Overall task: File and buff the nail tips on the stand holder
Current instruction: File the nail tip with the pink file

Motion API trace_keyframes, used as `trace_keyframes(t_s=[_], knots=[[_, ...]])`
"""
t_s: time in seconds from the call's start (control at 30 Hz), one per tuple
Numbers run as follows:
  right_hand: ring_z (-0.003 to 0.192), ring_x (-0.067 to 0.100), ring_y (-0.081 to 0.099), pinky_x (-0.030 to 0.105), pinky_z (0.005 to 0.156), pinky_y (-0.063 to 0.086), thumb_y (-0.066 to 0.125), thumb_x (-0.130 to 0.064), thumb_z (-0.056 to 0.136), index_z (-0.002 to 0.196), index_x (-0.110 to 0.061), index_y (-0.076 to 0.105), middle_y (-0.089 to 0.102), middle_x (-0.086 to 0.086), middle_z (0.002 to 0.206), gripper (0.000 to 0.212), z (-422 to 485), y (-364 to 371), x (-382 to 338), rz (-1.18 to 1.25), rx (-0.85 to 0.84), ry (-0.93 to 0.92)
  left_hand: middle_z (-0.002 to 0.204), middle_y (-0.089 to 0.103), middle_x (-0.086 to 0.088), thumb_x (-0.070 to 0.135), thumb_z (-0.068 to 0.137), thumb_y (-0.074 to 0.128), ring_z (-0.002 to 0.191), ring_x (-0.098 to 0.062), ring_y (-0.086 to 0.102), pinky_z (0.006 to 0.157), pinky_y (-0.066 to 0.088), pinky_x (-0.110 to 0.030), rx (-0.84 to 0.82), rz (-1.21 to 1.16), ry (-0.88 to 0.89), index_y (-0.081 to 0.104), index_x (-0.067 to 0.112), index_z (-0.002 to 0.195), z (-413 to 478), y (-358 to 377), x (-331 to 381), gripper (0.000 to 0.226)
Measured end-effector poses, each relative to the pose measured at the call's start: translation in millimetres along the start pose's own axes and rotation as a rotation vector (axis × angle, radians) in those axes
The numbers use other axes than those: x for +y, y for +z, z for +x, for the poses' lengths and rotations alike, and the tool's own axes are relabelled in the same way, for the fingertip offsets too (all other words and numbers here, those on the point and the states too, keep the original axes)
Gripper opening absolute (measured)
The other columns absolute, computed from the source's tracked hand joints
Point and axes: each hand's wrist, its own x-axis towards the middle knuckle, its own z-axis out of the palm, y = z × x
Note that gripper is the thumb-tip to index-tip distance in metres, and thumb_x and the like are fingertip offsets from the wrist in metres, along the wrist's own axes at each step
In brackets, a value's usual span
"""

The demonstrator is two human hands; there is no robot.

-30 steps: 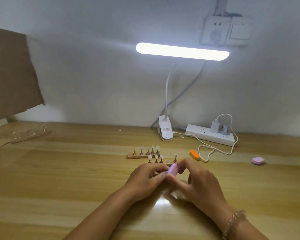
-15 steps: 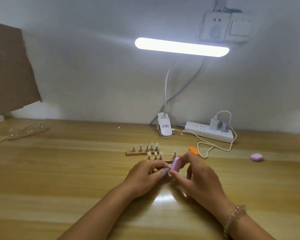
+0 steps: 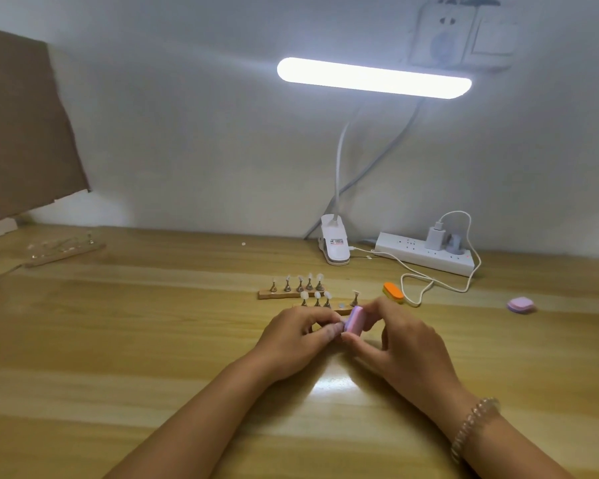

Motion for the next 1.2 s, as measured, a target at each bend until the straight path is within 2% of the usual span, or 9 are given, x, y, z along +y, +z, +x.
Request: trace_keyframes(t_s=[0.13, 0.23, 0.33, 0.4, 0.5, 0.8, 0.97, 1.07, 1.2], knots=[[0.058, -0.002, 0.045, 0.025, 0.056, 0.043, 0.063, -0.064, 0.075, 0.094, -0.034, 0.055, 0.06, -0.022, 0.087, 0.037, -0.4, -1.1, 0.4, -0.013, -0.037, -0.032, 0.085, 0.07, 0.017, 0.03, 0.098, 0.061, 0.056, 0.002, 0.042, 0.062, 0.035, -0.028, -0.012, -0.008, 0.0, 0.074, 0.037, 0.1, 0.3, 0.1, 0.9, 0.015], [0.061, -0.001, 0.049, 0.025, 0.057, 0.041, 0.065, -0.063, 0.075, 0.093, -0.034, 0.056, 0.062, -0.021, 0.087, 0.036, 0.6, -1.5, 1.9, -0.006, -0.023, -0.006, 0.095, 0.073, 0.015, 0.028, 0.097, 0.062, 0.057, 0.004, 0.045, 0.063, 0.037, -0.026, 0.0, -0.021, -0.006, 0.074, 0.037, 0.101, 0.2, 0.3, 1.9, 0.015], [0.06, -0.003, 0.047, 0.027, 0.059, 0.045, 0.059, -0.067, 0.075, 0.096, -0.034, 0.056, 0.06, -0.022, 0.088, 0.039, -0.9, 0.6, -0.5, -0.011, -0.05, -0.047, 0.101, 0.073, 0.014, 0.02, 0.096, 0.063, 0.06, 0.01, 0.049, 0.06, 0.035, -0.014, 0.02, -0.101, 0.0, 0.074, 0.028, 0.11, 0.5, -0.6, 3.5, 0.019], [0.056, -0.005, 0.044, 0.026, 0.056, 0.041, 0.065, -0.062, 0.076, 0.094, -0.033, 0.058, 0.061, -0.021, 0.086, 0.035, 0.4, 0.4, 2.4, 0.04, 0.025, 0.007, 0.099, 0.074, 0.015, 0.019, 0.095, 0.064, 0.057, 0.007, 0.046, 0.06, 0.035, -0.018, 0.021, -0.095, 0.014, 0.075, 0.031, 0.101, 0.7, -1.1, 3.8, 0.016], [0.056, -0.007, 0.043, 0.021, 0.054, 0.035, 0.062, -0.063, 0.076, 0.097, -0.034, 0.059, 0.06, -0.02, 0.087, 0.036, 0.0, 0.0, 1.8, 0.018, -0.008, -0.048, 0.096, 0.074, 0.017, 0.023, 0.095, 0.065, 0.057, 0.002, 0.042, 0.063, 0.037, -0.025, 0.015, -0.094, -0.001, 0.074, 0.037, 0.095, 0.3, -0.7, 2.4, 0.017], [0.06, -0.001, 0.05, 0.025, 0.055, 0.042, 0.058, -0.067, 0.077, 0.096, -0.035, 0.061, 0.062, -0.021, 0.088, 0.038, 0.6, 0.0, 2.8, 0.116, 0.017, -0.029, 0.091, 0.074, 0.018, 0.027, 0.094, 0.067, 0.058, 0.004, 0.045, 0.06, 0.034, -0.023, 0.013, -0.063, -0.002, 0.076, 0.037, 0.094, -0.4, -0.1, 3.5, 0.013], [0.058, -0.002, 0.047, 0.021, 0.054, 0.037, 0.056, -0.068, 0.077, 0.096, -0.034, 0.06, 0.059, -0.021, 0.087, 0.039, -0.6, 1.3, 2.2, 0.071, -0.01, -0.068, 0.09, 0.073, 0.019, 0.025, 0.093, 0.067, 0.061, 0.001, 0.047, 0.061, 0.035, -0.023, -0.002, -0.026, -0.003, 0.072, 0.044, 0.09, -0.5, 0.4, 4.2, 0.02], [0.059, 0.002, 0.05, 0.026, 0.055, 0.042, 0.057, -0.072, 0.075, 0.092, -0.034, 0.06, 0.062, -0.021, 0.087, 0.042, 1.1, 0.0, 4.5, 0.126, 0.016, 0.004, 0.089, 0.072, 0.018, 0.029, 0.093, 0.067, 0.057, 0.003, 0.045, 0.059, 0.034, -0.021, 0.006, -0.022, -0.008, 0.074, 0.042, 0.092, -0.9, -0.1, 5.1, 0.014], [0.063, 0.002, 0.052, 0.019, 0.053, 0.034, 0.057, -0.073, 0.074, 0.092, -0.035, 0.06, 0.061, -0.021, 0.085, 0.042, -1.5, -0.6, 2.8, 0.099, -0.024, -0.063, 0.091, 0.073, 0.018, 0.028, 0.093, 0.067, 0.06, 0.002, 0.046, 0.06, 0.035, -0.022, 0.007, -0.025, -0.004, 0.075, 0.041, 0.094, -1.7, -0.6, 4.3, 0.016]])
